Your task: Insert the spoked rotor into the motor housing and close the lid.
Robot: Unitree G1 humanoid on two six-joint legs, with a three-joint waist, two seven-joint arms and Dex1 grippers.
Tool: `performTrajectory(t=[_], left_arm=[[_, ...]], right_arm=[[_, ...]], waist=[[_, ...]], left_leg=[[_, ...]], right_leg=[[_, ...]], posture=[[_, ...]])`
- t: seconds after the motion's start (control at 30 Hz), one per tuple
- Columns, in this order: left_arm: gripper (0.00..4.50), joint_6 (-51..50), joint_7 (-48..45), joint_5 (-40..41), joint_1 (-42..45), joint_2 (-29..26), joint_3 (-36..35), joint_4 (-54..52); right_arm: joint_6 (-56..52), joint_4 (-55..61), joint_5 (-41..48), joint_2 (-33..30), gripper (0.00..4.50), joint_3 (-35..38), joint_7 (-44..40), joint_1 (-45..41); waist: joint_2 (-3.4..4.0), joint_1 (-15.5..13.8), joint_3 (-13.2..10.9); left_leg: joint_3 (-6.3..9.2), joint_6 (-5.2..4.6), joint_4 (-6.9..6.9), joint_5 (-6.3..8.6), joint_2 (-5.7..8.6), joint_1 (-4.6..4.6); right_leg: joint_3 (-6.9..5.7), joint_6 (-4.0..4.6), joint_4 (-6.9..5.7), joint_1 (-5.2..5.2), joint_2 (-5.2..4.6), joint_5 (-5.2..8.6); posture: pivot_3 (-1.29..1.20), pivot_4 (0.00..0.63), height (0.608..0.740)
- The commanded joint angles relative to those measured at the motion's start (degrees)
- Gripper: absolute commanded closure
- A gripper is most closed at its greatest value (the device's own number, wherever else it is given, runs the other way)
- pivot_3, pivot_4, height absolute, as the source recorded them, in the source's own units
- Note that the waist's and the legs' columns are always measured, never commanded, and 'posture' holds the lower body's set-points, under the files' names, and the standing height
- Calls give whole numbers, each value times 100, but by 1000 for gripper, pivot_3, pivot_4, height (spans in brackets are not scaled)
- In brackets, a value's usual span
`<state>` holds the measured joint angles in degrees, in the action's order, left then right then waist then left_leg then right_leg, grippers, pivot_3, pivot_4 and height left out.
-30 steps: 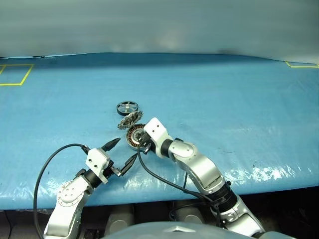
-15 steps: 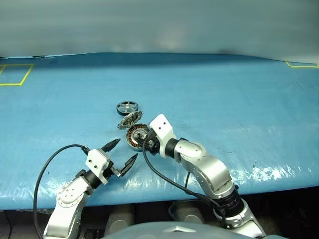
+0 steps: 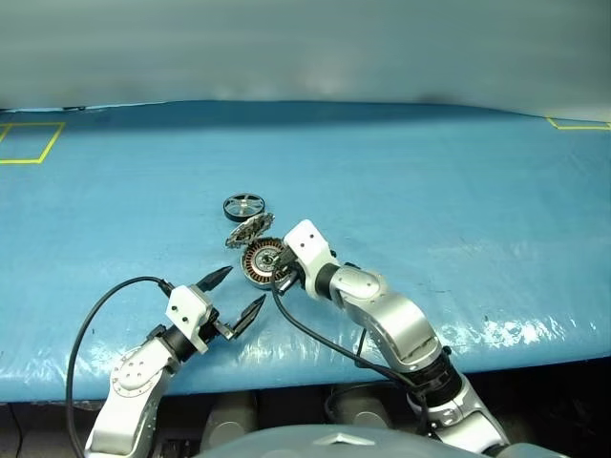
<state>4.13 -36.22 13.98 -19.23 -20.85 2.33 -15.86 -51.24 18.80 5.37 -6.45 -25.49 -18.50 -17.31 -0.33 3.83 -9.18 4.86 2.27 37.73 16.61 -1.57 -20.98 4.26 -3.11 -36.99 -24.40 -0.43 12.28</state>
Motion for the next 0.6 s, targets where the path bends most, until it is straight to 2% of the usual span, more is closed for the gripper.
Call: performTrajectory(t=[0.03, 0.6], left_arm=[[0, 55, 32, -8, -20, -11, -13, -83], [0, 1, 29, -12, -17, -22, 2, -69]], right_arm=[[205, -11, -45, 74, 4484, -36, 3, -162], [323, -253, 59, 179, 4484, -193, -211, -116]], waist=[[0, -1, 0], [0, 1, 0]], left_leg=[[0, 0, 0, 0, 0, -1], [0, 0, 0, 0, 0, -1]], right_leg=[[0, 0, 0, 0, 0, 0], [0, -1, 0, 0, 0, -1]], posture=[[0, 150, 740], [0, 150, 740]])
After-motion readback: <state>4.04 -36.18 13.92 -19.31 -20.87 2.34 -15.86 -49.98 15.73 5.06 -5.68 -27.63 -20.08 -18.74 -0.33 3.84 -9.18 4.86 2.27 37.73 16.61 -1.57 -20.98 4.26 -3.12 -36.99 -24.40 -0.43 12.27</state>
